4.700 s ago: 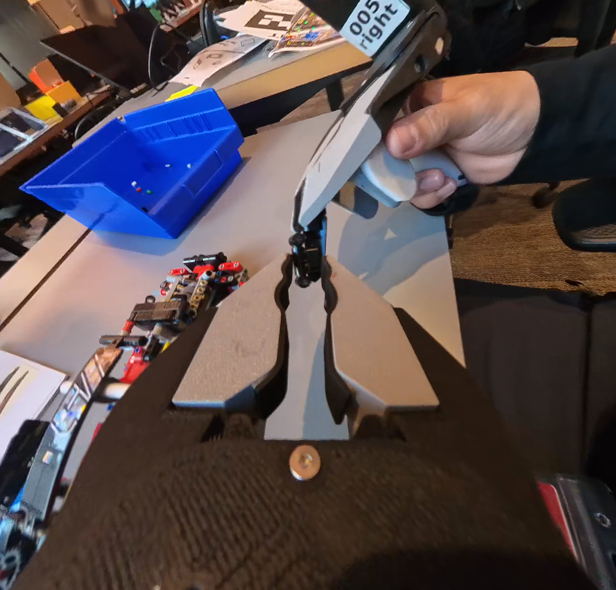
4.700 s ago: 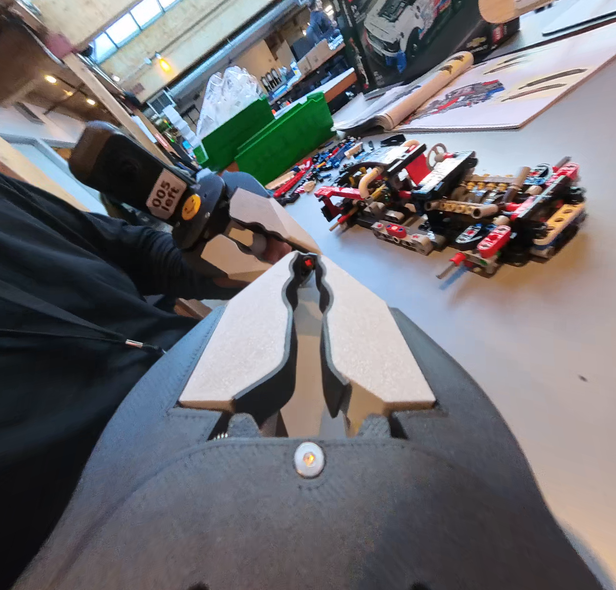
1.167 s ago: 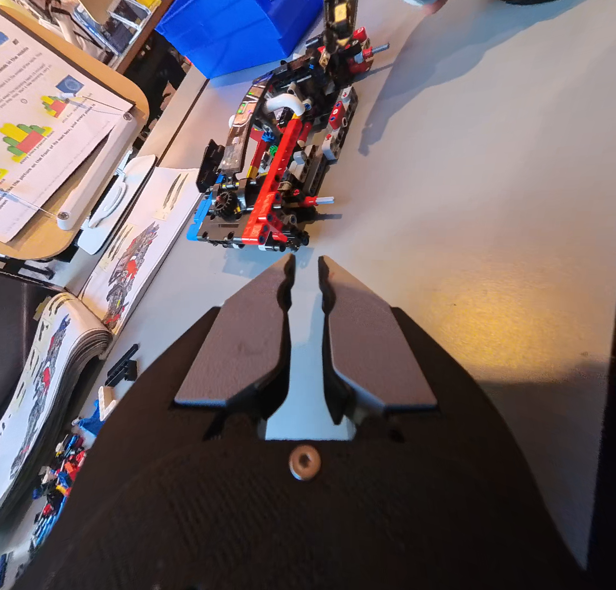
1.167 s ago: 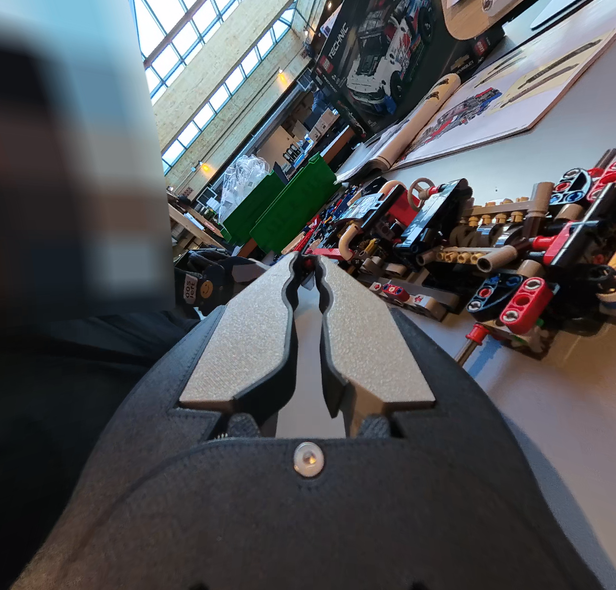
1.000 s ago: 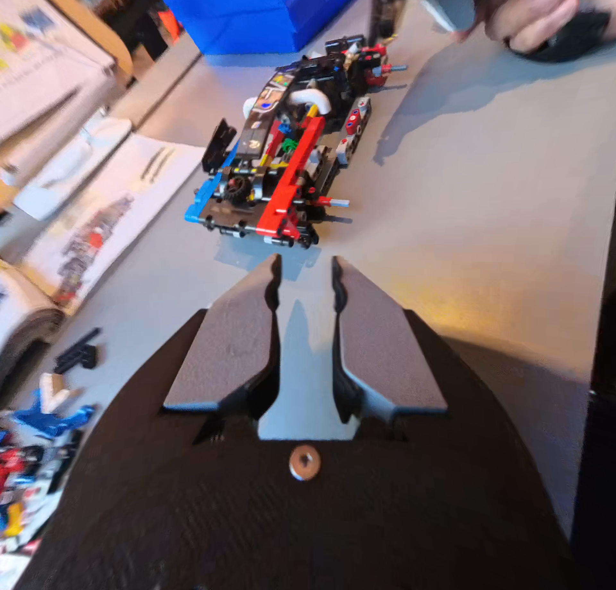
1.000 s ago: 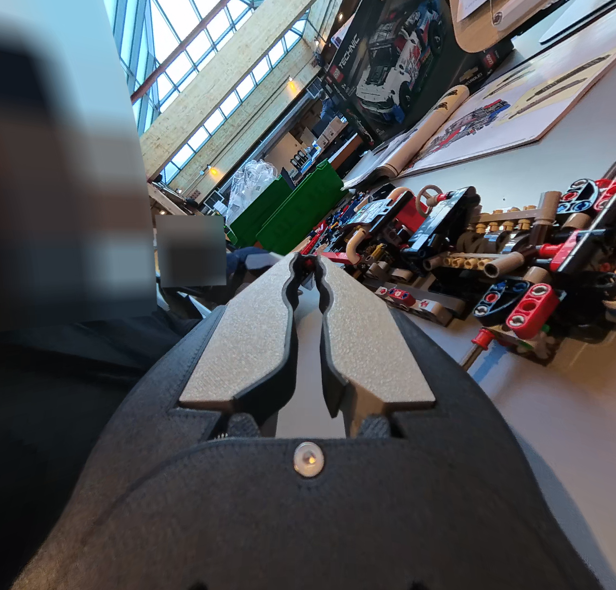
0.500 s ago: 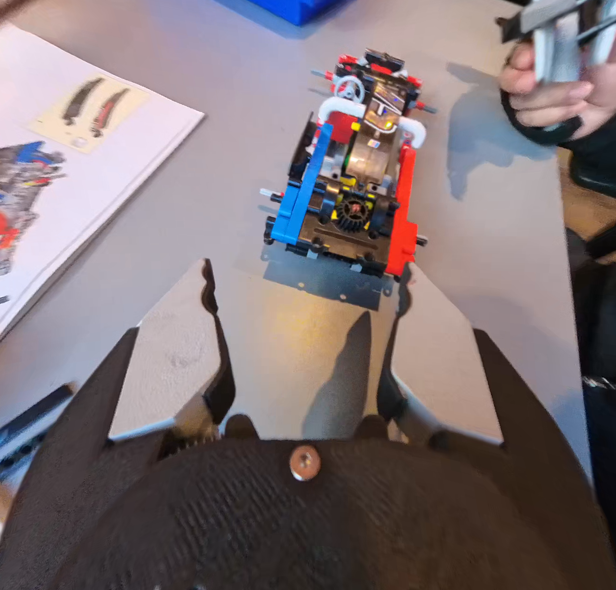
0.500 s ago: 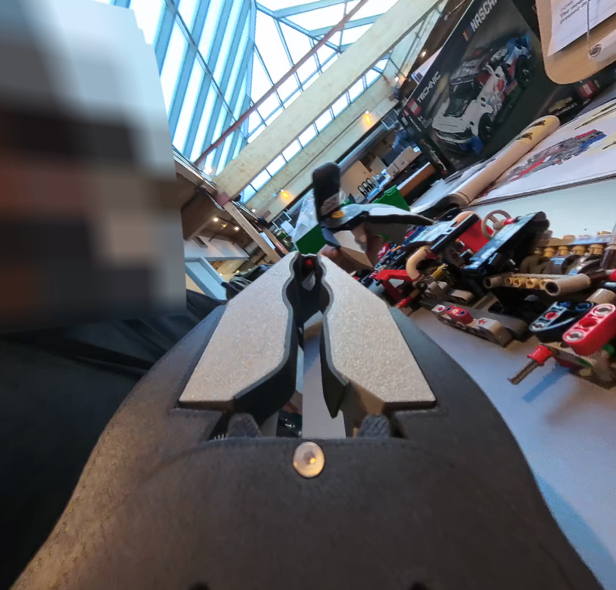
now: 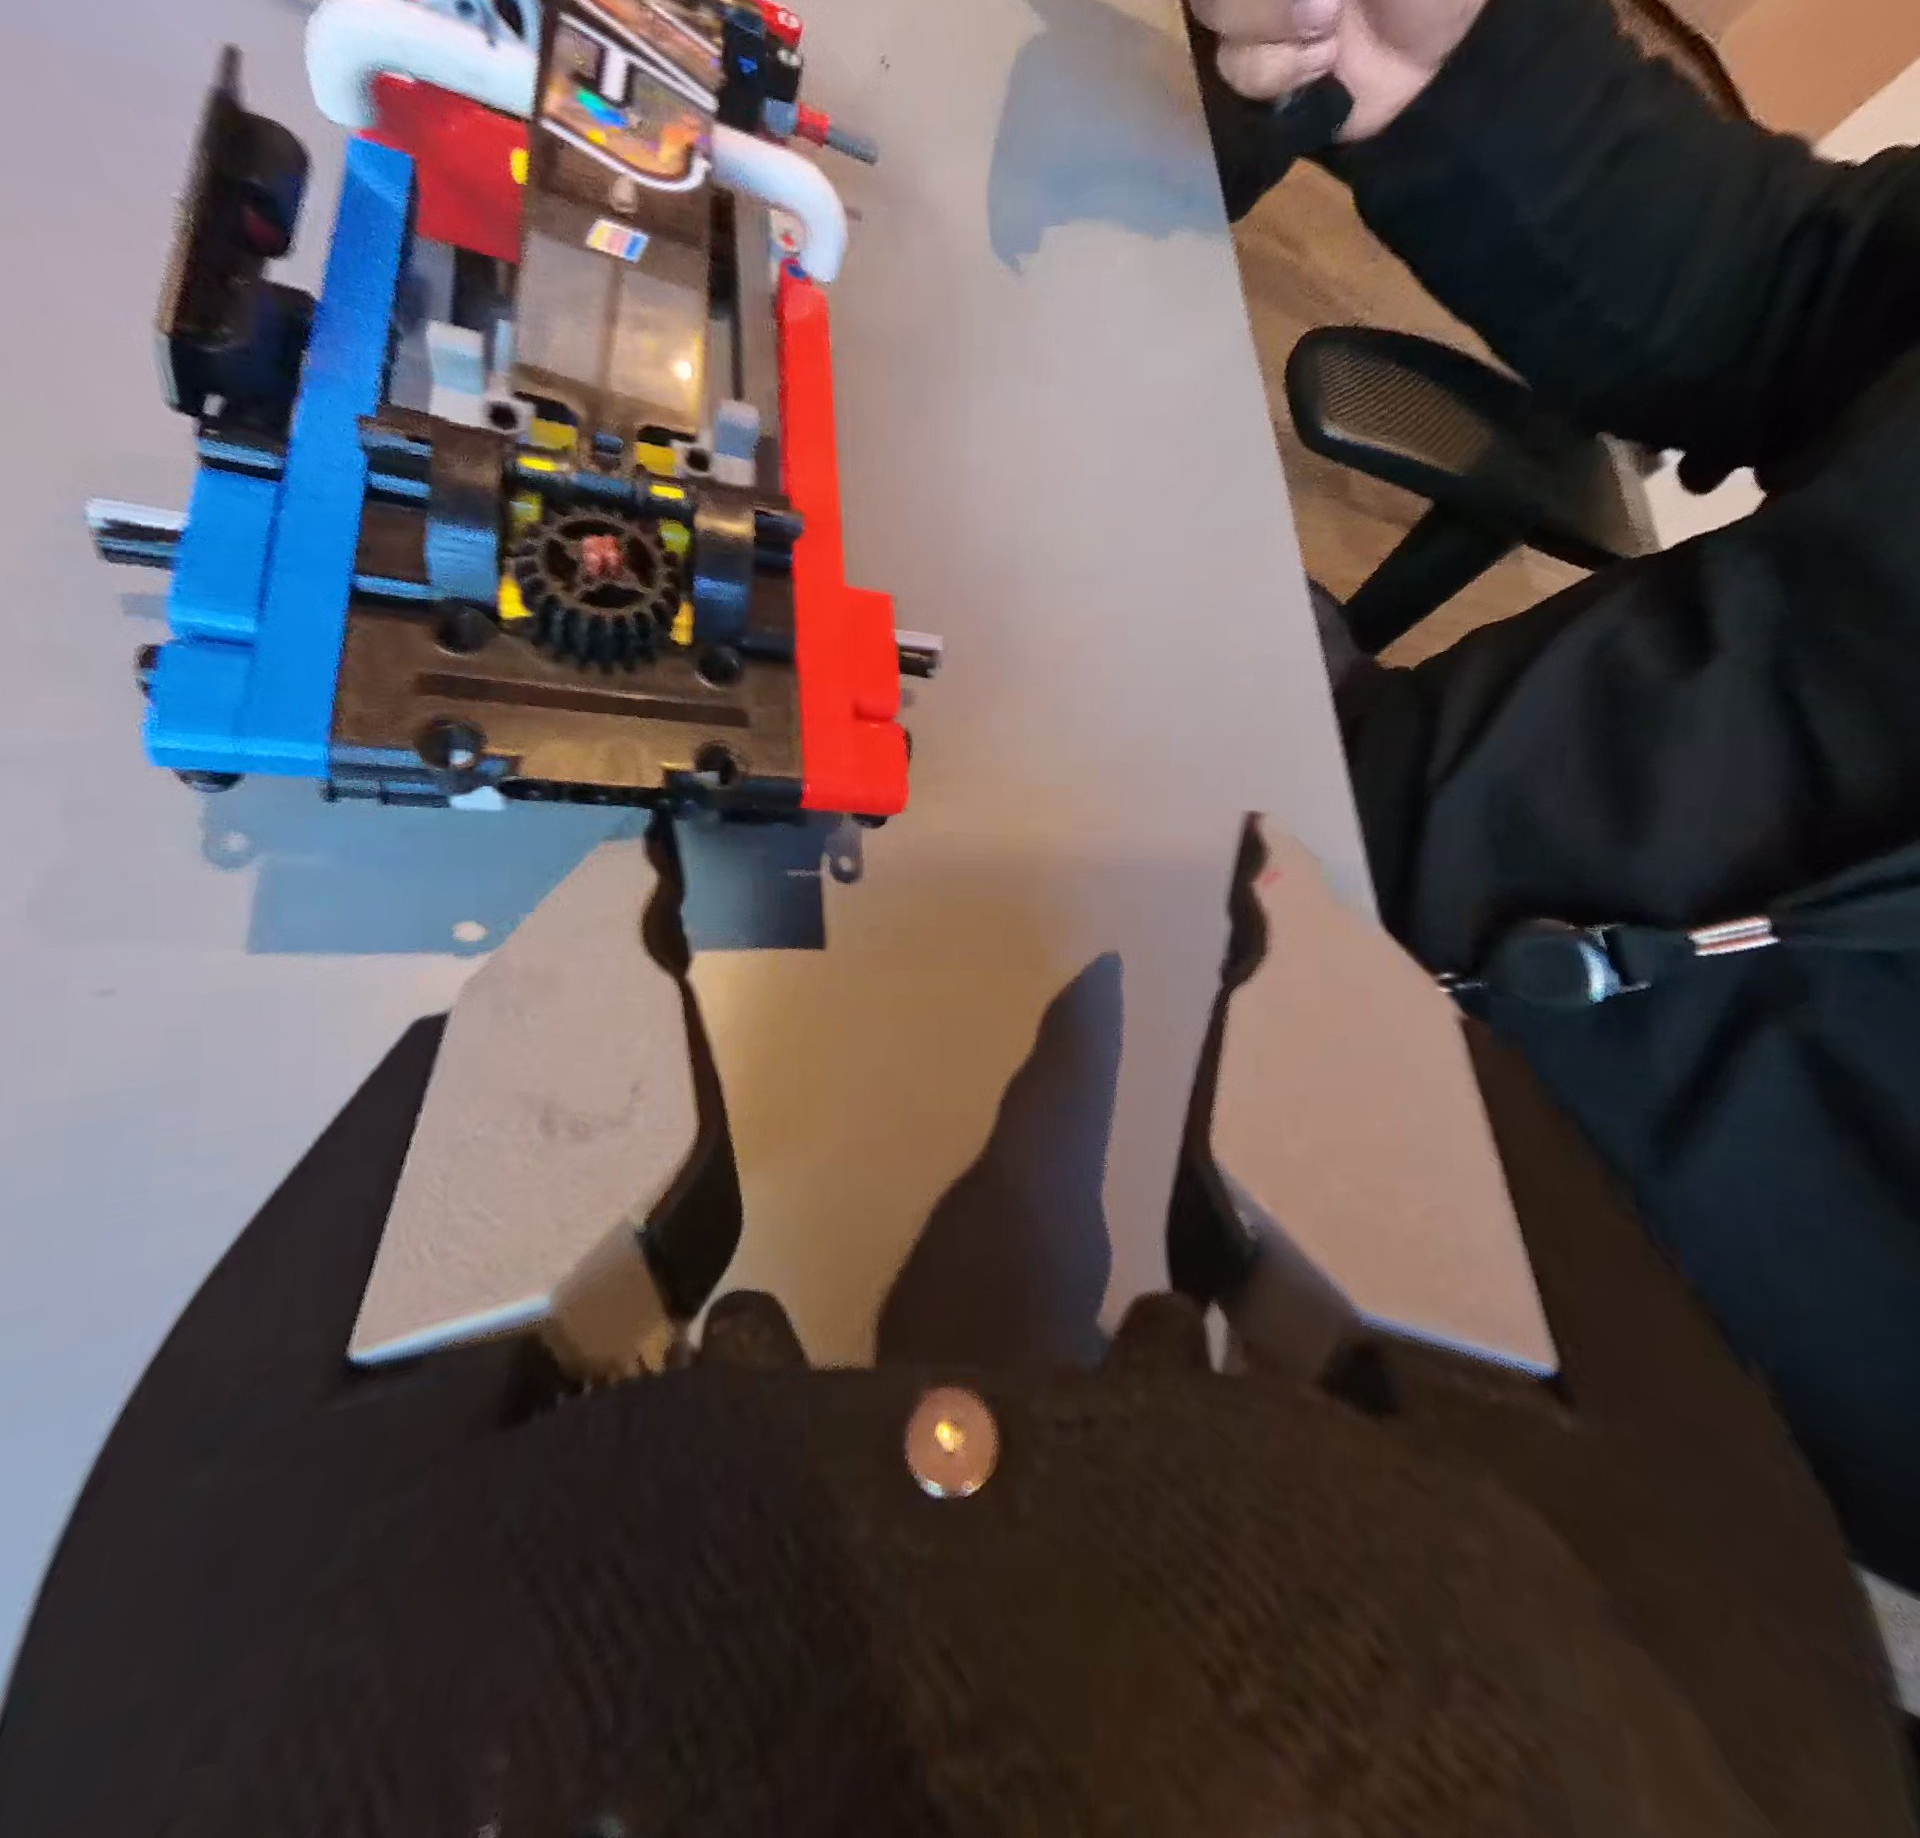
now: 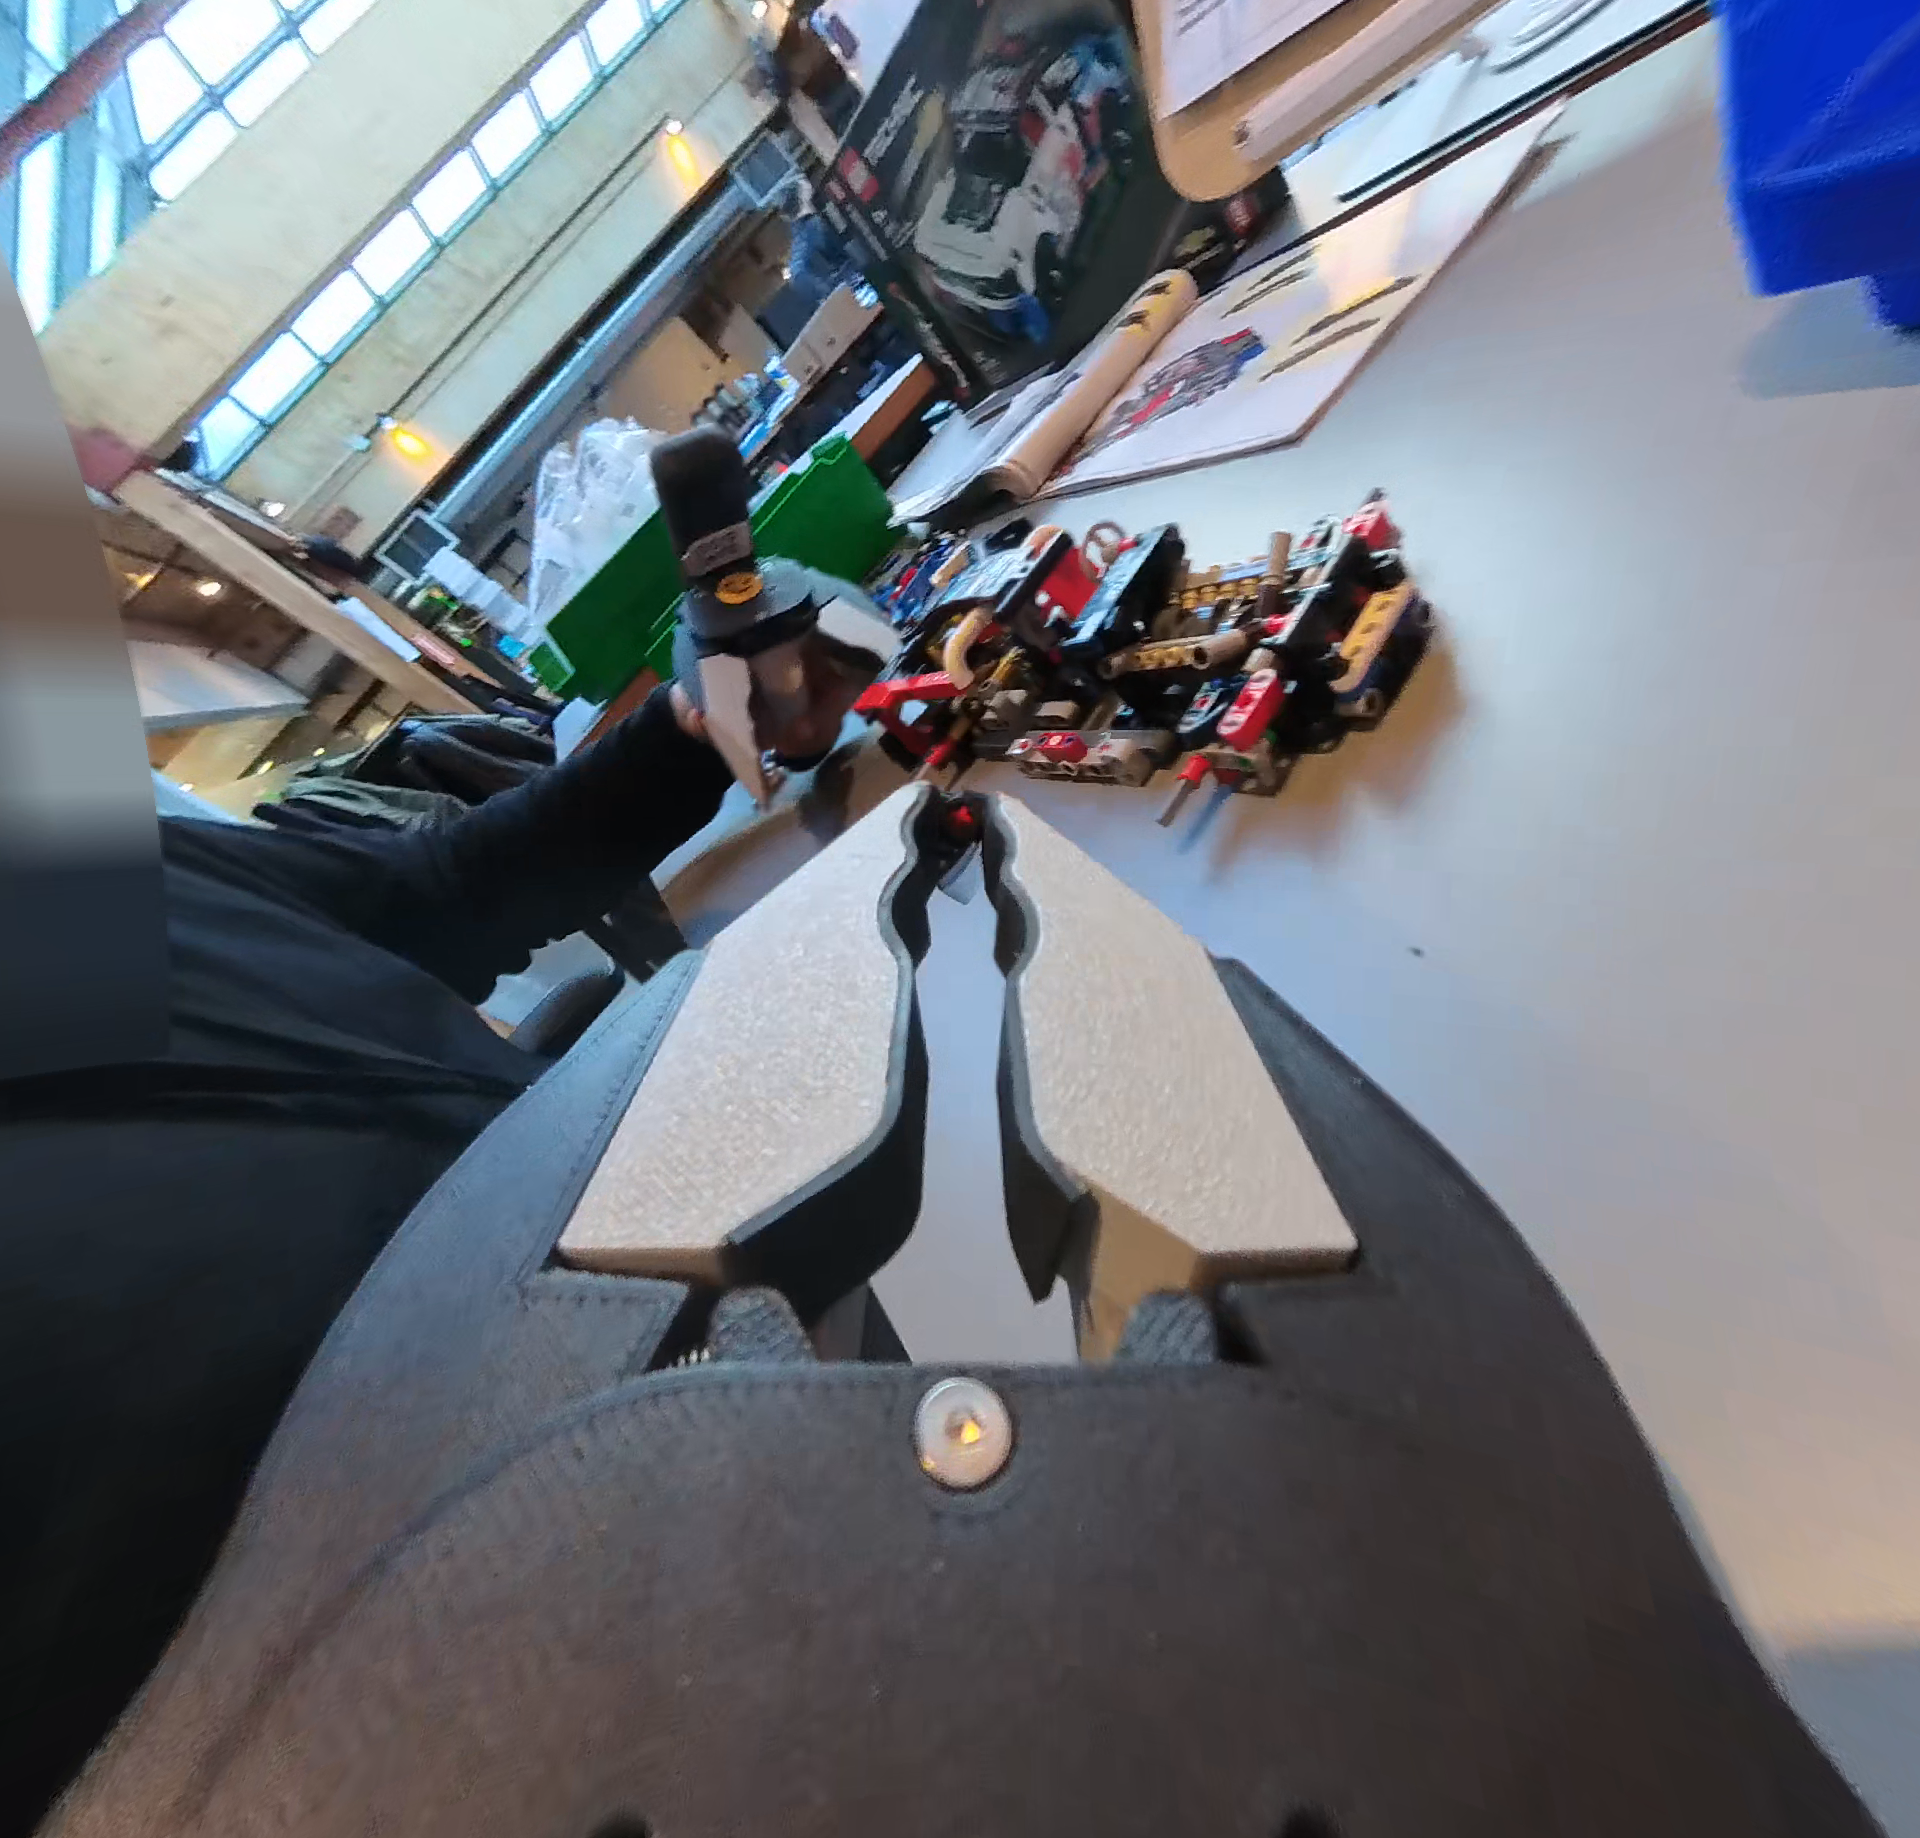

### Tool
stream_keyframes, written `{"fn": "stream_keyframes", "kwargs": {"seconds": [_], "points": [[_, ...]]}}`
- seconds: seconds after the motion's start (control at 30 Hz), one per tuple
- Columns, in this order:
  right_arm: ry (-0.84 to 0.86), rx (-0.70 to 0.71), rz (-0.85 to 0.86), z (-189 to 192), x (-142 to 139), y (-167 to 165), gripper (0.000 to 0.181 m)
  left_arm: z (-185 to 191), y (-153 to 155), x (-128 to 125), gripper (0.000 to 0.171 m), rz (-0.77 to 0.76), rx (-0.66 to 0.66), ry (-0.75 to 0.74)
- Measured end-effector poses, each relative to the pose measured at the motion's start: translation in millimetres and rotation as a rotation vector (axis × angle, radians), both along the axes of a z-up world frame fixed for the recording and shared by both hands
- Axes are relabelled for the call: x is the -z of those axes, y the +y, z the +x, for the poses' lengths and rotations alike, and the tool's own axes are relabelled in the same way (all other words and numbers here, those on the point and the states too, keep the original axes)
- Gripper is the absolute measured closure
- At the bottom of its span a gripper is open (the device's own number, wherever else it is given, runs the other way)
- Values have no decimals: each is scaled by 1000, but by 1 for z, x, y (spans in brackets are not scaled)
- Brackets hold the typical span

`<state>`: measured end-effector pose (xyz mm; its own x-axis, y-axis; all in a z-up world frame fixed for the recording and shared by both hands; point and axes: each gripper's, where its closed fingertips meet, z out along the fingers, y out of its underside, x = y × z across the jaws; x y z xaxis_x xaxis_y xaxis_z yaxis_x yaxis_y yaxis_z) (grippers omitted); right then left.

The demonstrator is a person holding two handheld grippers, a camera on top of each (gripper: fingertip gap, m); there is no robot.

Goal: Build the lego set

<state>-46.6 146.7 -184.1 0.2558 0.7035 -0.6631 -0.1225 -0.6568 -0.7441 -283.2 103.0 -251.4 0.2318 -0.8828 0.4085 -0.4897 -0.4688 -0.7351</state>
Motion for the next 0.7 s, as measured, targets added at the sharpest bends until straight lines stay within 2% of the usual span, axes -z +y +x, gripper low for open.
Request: {"fn": "stream_keyframes", "kwargs": {"seconds": [0.03,0.1,0.17,0.3,0.43,0.5,0.6,0.67,0.7], "points": [[-5,12,4,5,-2,2,178,1,-7,-2,61,-16,3,2],[-17,27,20,12,-5,4,178,-7,-12,-2,64,-17,-8,45],[-25,28,28,13,-6,4,178,-17,-4,-5,65,12,-48,81],[-23,-15,14,-1,-1,0,177,-38,43,-18,57,99,-168,134],[-35,-67,3,-17,7,-9,177,-38,81,-32,52,88,-151,47],[-42,-89,0,-21,8,-15,177,-30,82,-28,52,56,-86,18],[-70,-113,7,-20,11,-23,177,-16,60,-20,53,-19,46,-20],[-87,-117,4,-15,14,-26,177,-11,46,-12,44,2,88,-4],[-92,-118,-4,-12,15,-27,177,-9,40,-11,45,16,99,-5]]}}
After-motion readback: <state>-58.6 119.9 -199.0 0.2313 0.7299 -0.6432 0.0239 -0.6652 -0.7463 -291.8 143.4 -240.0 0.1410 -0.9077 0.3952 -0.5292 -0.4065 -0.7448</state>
